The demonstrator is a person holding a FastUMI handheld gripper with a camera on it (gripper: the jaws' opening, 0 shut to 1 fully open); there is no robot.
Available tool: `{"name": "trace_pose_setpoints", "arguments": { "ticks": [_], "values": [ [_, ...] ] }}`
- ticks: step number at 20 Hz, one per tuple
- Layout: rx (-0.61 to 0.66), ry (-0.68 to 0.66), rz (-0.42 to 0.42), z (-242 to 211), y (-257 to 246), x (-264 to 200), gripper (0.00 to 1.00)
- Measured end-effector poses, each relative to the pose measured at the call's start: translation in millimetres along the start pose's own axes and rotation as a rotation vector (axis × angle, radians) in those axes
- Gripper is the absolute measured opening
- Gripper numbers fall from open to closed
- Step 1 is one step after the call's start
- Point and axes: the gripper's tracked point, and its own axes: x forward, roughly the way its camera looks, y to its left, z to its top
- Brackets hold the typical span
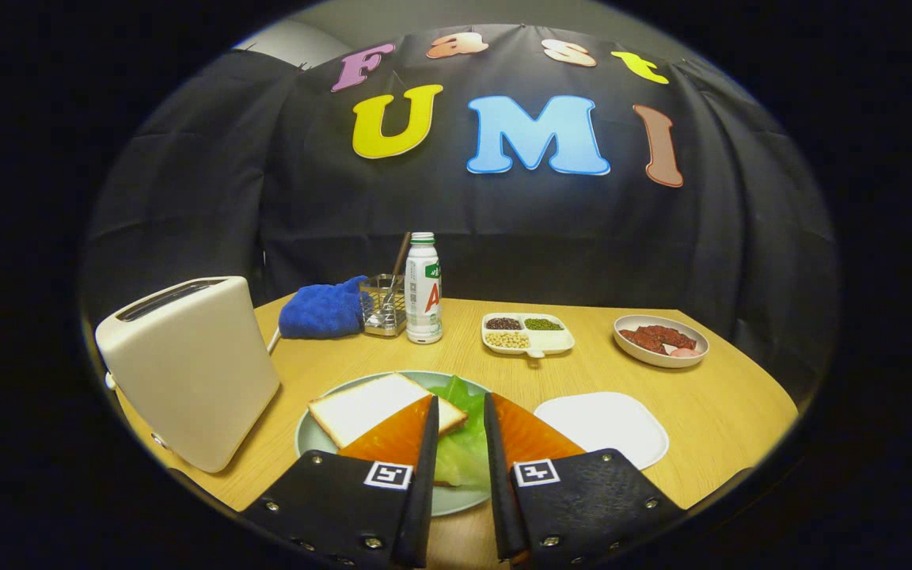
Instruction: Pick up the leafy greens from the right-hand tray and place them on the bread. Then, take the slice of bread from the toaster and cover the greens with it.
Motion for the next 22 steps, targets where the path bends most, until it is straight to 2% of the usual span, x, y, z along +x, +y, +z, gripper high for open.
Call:
{"name": "trace_pose_setpoints", "arguments": {
  "ticks": [9,19,22],
  "values": [
    [-0.018,-0.100,-0.004,22.7,-35.2,-28.3,0.34],
    [-0.001,-0.215,-0.027,56.5,-152.3,-76.4,0.34],
    [-0.036,-0.232,-0.088,57.0,-212.9,-85.5,0.34]
  ]
}}
